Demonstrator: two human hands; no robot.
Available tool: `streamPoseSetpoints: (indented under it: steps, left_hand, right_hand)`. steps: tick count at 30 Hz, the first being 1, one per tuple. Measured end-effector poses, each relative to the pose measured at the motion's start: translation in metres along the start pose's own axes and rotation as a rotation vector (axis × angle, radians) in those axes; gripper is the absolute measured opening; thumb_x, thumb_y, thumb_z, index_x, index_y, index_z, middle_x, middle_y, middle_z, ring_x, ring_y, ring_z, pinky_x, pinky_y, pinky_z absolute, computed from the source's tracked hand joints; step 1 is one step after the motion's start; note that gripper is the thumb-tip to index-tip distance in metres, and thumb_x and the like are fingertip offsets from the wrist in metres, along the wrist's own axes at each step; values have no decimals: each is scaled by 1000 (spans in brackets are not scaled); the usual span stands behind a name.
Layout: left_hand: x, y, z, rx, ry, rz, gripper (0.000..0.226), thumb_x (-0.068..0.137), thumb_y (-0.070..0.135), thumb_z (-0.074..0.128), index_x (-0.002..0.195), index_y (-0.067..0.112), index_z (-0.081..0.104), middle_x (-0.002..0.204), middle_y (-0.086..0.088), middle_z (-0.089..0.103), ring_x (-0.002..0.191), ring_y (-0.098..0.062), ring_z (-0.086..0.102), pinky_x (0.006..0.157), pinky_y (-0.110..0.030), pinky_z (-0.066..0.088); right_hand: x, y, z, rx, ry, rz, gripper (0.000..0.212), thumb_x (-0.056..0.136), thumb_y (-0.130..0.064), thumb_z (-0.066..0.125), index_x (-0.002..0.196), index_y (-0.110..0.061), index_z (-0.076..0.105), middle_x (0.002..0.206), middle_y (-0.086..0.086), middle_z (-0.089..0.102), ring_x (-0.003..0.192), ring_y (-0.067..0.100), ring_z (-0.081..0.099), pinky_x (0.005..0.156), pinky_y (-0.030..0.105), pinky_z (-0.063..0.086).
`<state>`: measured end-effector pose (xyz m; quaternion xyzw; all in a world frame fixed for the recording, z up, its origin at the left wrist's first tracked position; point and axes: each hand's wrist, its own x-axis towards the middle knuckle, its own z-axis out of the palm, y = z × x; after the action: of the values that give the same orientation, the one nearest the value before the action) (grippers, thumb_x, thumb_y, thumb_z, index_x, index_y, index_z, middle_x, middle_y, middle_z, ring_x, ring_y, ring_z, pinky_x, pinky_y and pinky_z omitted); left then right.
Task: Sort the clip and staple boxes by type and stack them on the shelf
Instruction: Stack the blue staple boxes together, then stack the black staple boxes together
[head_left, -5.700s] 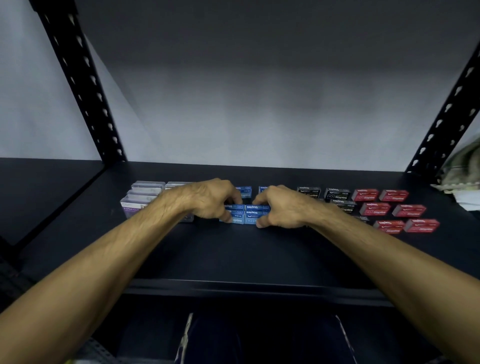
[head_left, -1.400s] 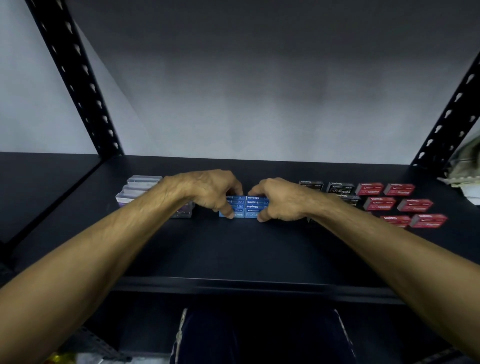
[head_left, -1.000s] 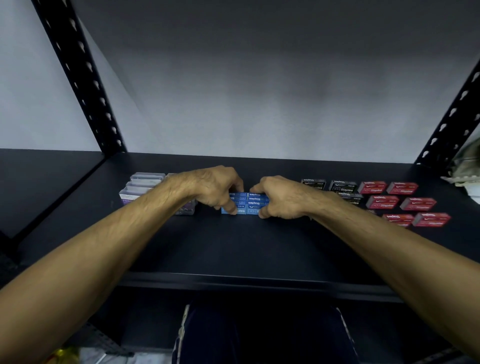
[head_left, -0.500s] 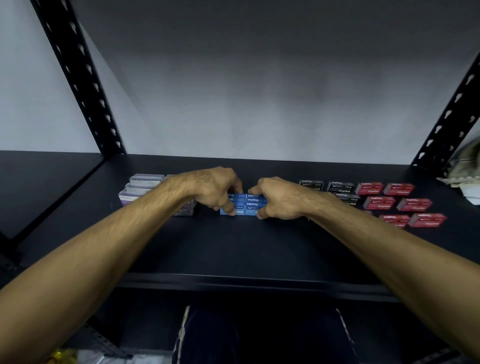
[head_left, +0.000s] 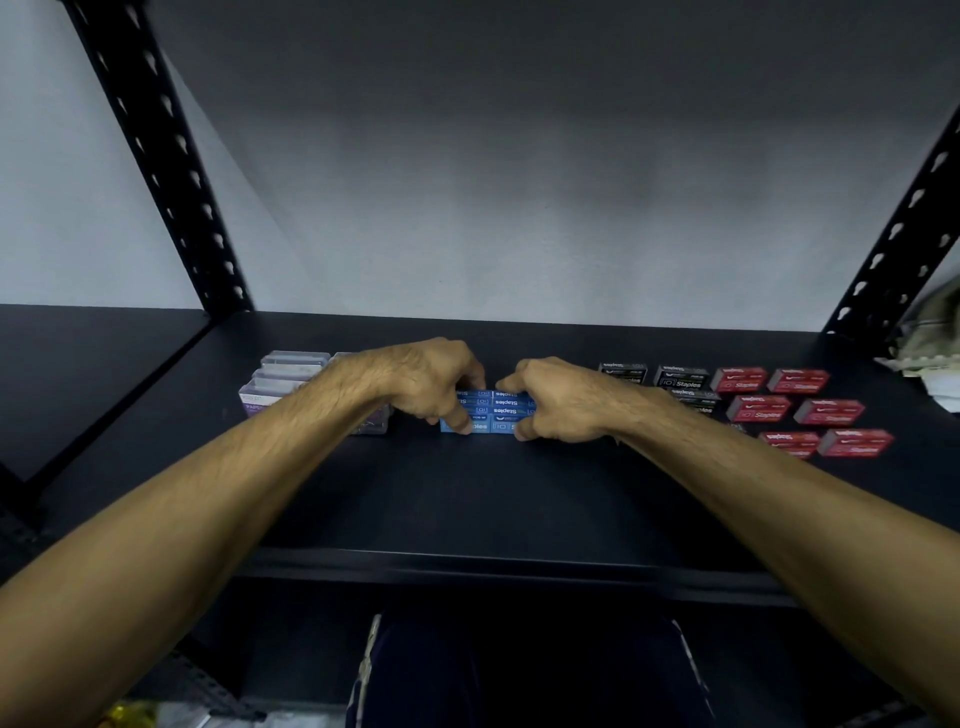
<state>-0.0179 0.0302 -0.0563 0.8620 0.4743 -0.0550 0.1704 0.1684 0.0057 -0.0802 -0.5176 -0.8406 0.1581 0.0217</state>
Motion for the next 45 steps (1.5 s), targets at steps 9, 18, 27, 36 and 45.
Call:
streamPoseSetpoints:
  steps: [9, 18, 27, 36, 45]
  left_hand:
    - [1, -1, -1, 7, -10, 2, 40, 78, 28, 80, 115, 20, 66, 69, -2, 69, 61, -14, 66, 64, -30, 58]
    - [1, -2, 0, -11, -28, -8, 42, 79, 28, 81, 117, 18, 65, 78, -8, 72, 59, -14, 65, 54, -23, 52]
    - [-6, 0, -5, 55, -20, -28, 75, 72, 48, 82, 136, 26, 51, 118, 1, 66, 103, -20, 65, 91, -39, 54]
    - [-2, 48, -30, -71, 314, 154, 48, 87, 56, 63, 126, 28, 60, 113, 5, 65, 99, -12, 62, 85, -27, 48]
    - [37, 109, 18, -161, 280, 289, 14, 88, 31, 70, 101, 25, 70, 82, 15, 64, 70, 6, 57, 61, -11, 38]
  right_hand:
    - [-1, 2, 0, -1, 5, -14, 29, 84, -28, 73, 111, -21, 66, 93, -5, 59, 78, 10, 59, 57, 24, 42]
    - [-1, 1, 0, -2, 6, -12, 33, 84, -27, 73, 115, -21, 64, 93, -6, 57, 76, 10, 58, 55, 22, 39]
    - [-8, 1, -3, -43, 57, 15, 82, 78, -39, 77, 148, -22, 37, 116, -6, 46, 101, 11, 51, 76, 24, 42]
    - [-56, 29, -49, 24, 295, 96, 50, 88, -38, 66, 134, -24, 55, 125, -3, 58, 103, 9, 52, 82, 25, 42]
    - [-122, 83, -49, -31, 312, 246, 32, 88, -20, 66, 120, -25, 66, 117, -6, 67, 97, 8, 60, 87, 25, 49]
